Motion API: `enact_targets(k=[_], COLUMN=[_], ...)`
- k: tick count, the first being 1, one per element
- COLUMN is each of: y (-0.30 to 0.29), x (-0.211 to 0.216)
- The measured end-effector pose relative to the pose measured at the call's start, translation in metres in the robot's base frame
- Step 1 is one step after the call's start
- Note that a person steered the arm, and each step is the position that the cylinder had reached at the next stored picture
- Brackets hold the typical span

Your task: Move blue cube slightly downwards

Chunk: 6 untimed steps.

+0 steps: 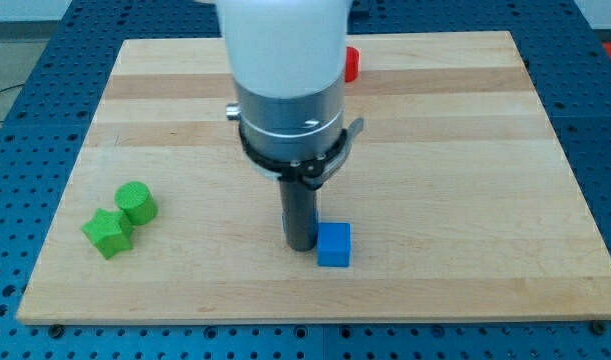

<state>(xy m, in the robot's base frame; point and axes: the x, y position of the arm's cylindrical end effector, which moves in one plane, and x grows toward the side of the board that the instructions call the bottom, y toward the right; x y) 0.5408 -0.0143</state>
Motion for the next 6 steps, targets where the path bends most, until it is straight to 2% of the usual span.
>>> enact_targets(k=[1, 2, 3, 4, 5, 6], y=[0.036, -0.017, -0.002, 0.059, 0.021, -0.021], x=[-0.034, -0.062, -0.04, -0.034, 0.009, 0.028])
